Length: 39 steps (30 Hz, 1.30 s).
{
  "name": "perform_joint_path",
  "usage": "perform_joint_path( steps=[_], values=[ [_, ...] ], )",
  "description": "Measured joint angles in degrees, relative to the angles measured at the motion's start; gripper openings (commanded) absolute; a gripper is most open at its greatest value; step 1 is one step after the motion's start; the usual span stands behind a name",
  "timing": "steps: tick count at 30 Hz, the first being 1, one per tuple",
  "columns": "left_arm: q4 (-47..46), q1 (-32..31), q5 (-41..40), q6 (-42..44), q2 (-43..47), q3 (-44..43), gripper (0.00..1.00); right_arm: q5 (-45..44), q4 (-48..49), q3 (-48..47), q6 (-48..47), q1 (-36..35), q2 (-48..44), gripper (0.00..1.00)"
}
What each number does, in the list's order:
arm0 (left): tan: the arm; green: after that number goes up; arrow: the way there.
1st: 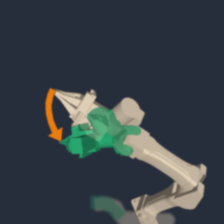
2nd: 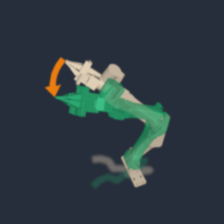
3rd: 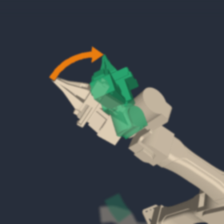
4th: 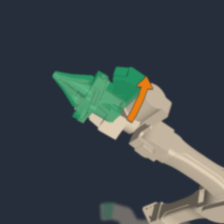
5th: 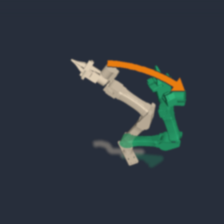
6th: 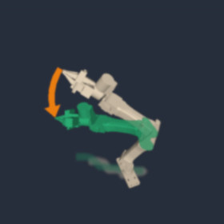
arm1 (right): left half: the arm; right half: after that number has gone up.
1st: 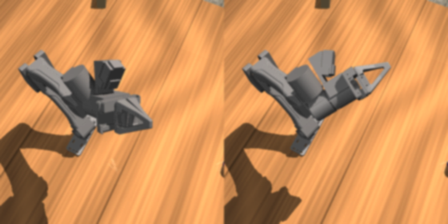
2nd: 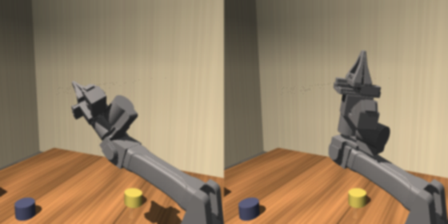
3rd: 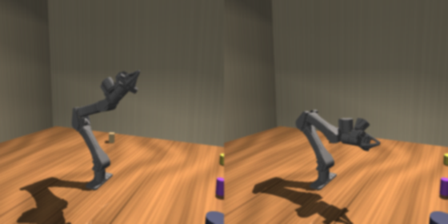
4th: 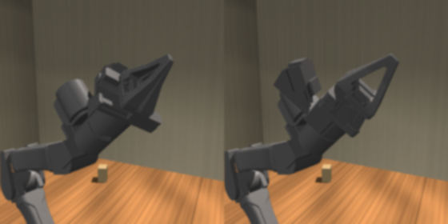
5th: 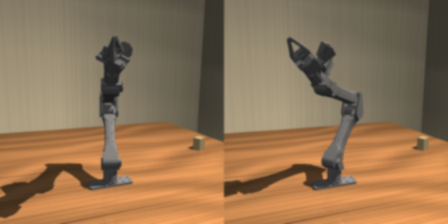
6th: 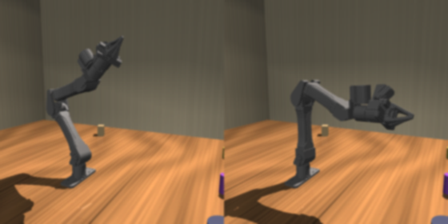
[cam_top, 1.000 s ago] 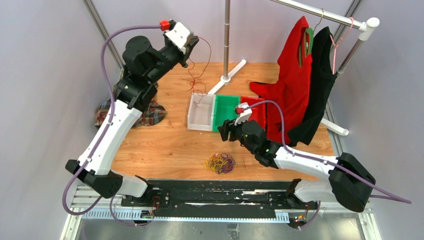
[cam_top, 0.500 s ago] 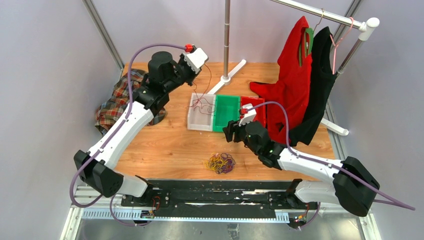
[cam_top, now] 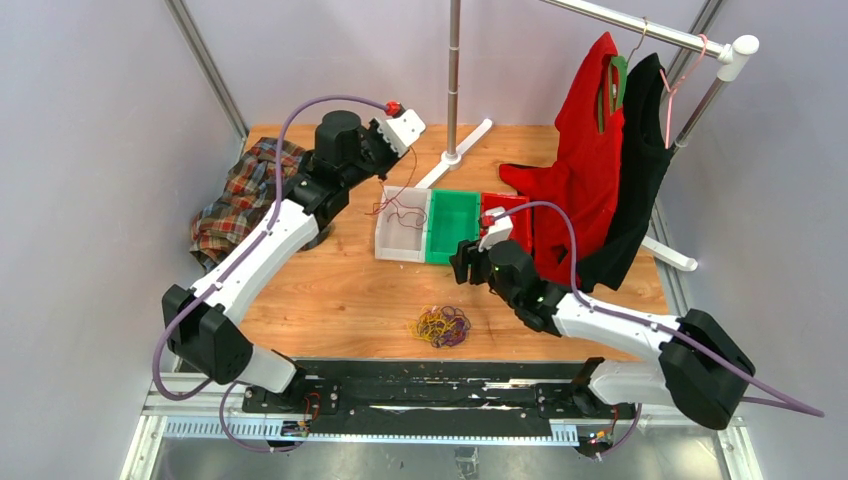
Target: Untangle the cables
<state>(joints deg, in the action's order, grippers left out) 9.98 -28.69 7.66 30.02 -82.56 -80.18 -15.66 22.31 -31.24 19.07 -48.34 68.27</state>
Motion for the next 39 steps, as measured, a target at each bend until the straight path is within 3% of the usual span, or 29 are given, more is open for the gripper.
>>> perform_joint_path(
  steps=[11, 26, 39],
  values=[
    [1.5, -3.8, -1.0, -6.7, -4.6, -1.8, 0.0, 0.7, -1.0, -4.4, 0.7, 0.2, 6.0, 0.59],
    [2.3, -8.5, -3.2, -13.6, -11.3, -10.9, 0.0, -0.5, -1.3, 0.0, 2.3, 1.9, -0.4, 0.58],
    [-3.2, -4.6, -11.8, -6.4, -10.6, 10.7, 0.0, -0.9, -2.7, 1.1, 2.6, 2.3, -2.2, 0.58]
  ],
)
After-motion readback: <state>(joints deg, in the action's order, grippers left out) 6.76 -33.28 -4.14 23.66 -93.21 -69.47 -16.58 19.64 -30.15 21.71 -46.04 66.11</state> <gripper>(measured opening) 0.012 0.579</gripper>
